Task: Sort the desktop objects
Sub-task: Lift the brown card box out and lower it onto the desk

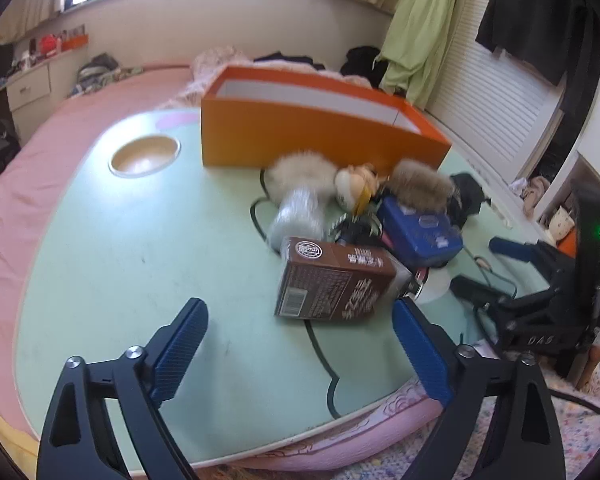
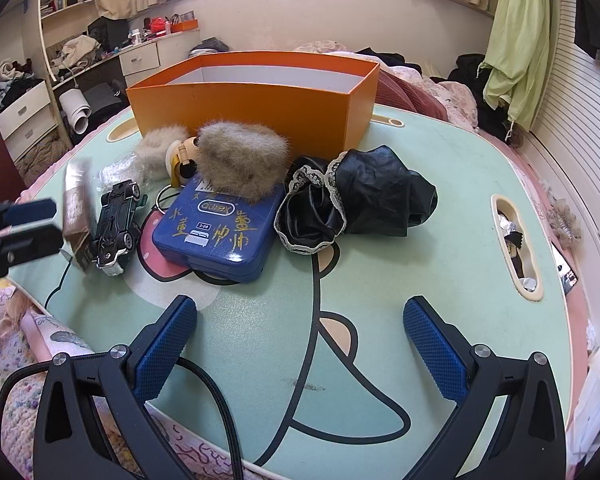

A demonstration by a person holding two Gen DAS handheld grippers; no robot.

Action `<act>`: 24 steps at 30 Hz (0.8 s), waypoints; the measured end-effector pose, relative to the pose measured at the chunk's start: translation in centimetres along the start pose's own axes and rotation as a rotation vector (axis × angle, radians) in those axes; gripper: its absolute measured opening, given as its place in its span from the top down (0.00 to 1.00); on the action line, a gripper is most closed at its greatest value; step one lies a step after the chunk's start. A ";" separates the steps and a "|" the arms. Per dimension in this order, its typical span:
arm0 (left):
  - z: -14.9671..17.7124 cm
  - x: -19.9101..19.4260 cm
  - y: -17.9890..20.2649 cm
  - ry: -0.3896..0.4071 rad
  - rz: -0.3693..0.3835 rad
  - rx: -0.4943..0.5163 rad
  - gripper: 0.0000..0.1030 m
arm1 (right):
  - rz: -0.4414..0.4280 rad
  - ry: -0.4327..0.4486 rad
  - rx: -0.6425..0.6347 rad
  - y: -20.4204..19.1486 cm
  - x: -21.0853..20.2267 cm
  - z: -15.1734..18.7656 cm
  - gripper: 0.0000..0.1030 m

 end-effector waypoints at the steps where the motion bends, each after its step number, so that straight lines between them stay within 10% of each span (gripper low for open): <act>1: 0.2 0.2 0.1 0.001 -0.012 0.012 0.07 | 0.000 0.000 0.000 0.0 0.0 0.0 0.00; 7: 1.2 1.5 1.3 -0.010 -0.129 0.145 0.00 | 0.001 0.001 0.000 0.0 -0.2 0.1 0.00; 24: 1.1 1.5 1.3 -0.006 -0.126 0.161 0.00 | 0.003 -0.011 0.002 0.5 -0.3 0.4 0.00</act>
Point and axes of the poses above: each gripper's, at about its wrist camera, not at the fingertips, and x roughly the way its jaws point, y to its right, z to its underside, the point moved 8 cm from there along x, roughly the way its jaws point, and after that the axes turned 13 degrees about -x, right-handed, at the moved point
